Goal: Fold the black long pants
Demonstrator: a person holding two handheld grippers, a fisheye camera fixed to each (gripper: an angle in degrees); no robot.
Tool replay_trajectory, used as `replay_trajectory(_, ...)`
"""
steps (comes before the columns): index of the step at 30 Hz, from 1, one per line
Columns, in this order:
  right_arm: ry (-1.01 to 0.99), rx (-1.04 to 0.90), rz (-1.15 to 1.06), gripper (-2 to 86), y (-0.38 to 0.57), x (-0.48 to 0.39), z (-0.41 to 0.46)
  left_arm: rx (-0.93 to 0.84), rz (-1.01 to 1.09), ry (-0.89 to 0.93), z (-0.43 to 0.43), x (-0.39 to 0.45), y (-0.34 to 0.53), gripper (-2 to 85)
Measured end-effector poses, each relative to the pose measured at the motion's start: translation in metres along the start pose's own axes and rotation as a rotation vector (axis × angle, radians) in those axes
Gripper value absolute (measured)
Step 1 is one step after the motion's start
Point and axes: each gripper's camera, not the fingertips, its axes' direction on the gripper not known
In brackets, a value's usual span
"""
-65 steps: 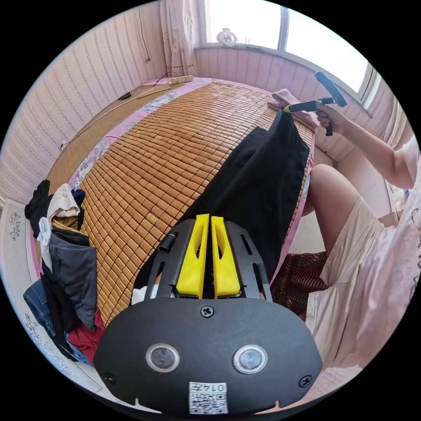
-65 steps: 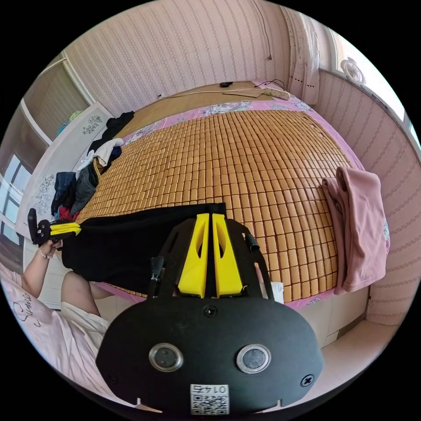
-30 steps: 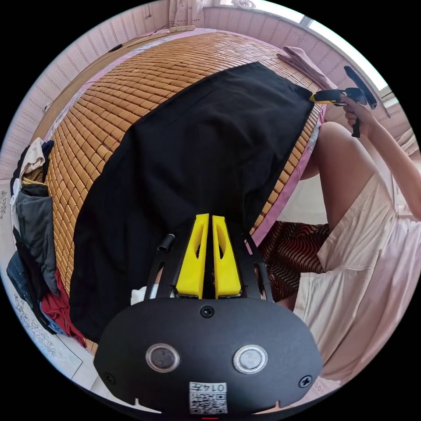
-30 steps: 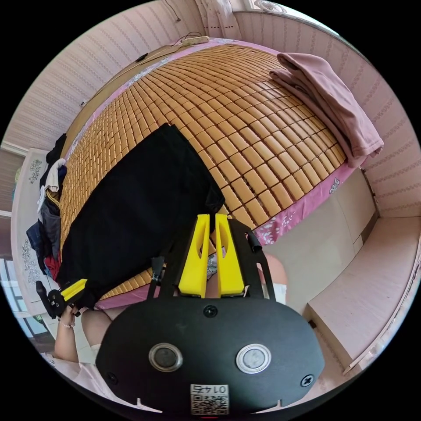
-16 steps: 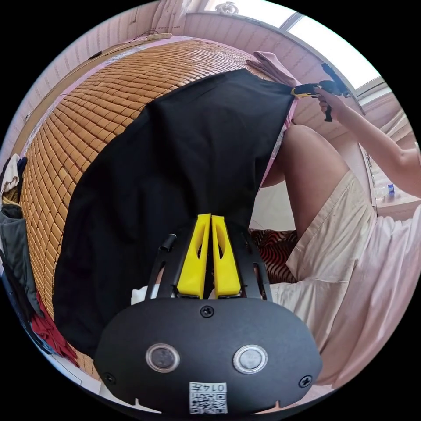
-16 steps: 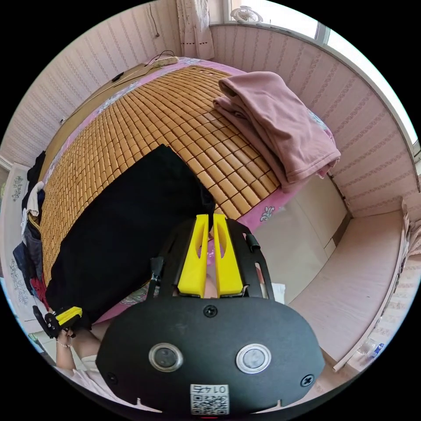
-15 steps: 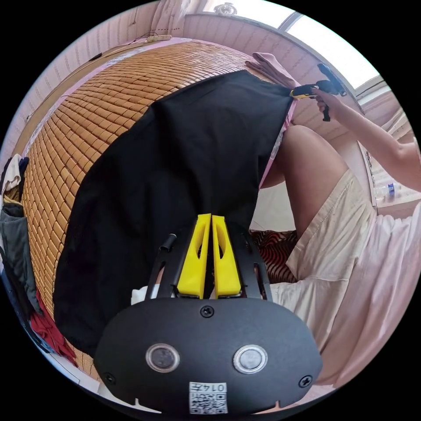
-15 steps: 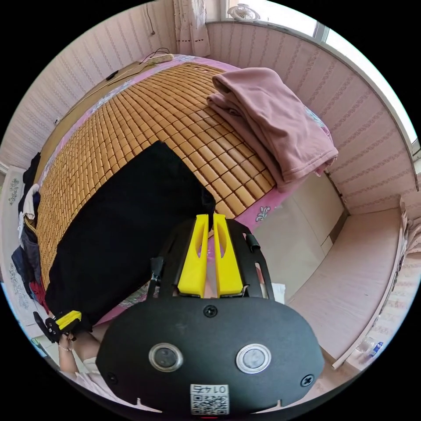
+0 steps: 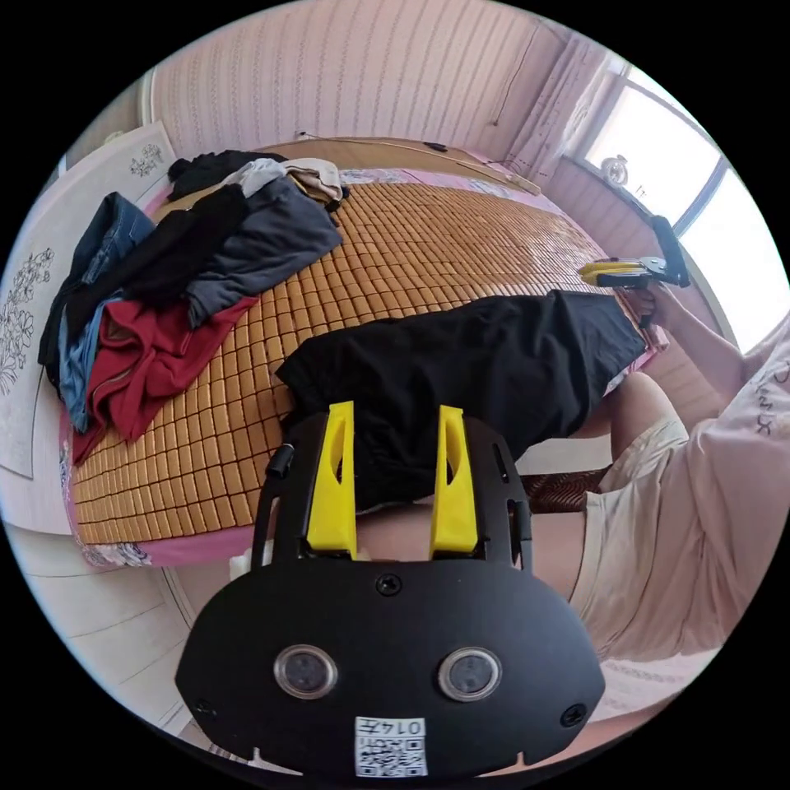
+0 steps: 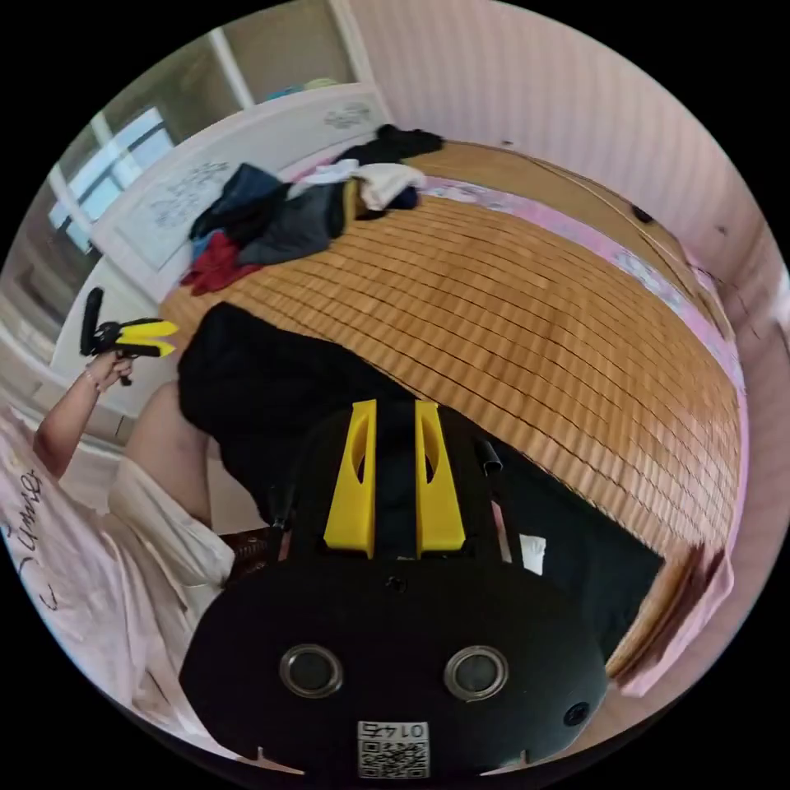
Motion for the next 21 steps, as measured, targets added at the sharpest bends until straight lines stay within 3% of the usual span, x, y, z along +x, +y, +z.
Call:
replay_trajectory(2,-0.173,-0.034,-0.212,12.5,-0.092,-0.064,0.059,0.023,0.0,-0.001,-0.009,-0.024,0.029,13.7)
replay_trajectory(5,-0.276,-0.137,-0.326,15.8,-0.187,-0.121,0.137,0.051,-0.135,0.043,-0.011,-0.068,0.059,11.2)
replay_trajectory(7,-0.29,-0.243,-0.354,16.2,-0.229,-0.145,0.185,0.1,-0.165,0.094,-0.011,-0.088,0.075,10.9)
replay_trajectory(11,-0.24,-0.462,-0.386,13.3,-0.278,-0.173,0.268,0.156,-0.028,0.214,-0.011,-0.102,0.089,14.0)
replay_trajectory(16,-0.397,-0.427,-0.547,1.1,-0.298,-0.189,0.25,0.174,0.06,0.173,-0.007,-0.113,0.092,17.9)
replay_trajectory(21,-0.698,-0.34,-0.793,-0.5,-0.306,-0.212,0.195,0.231,0.172,0.188,-0.023,-0.102,0.081,19.5)
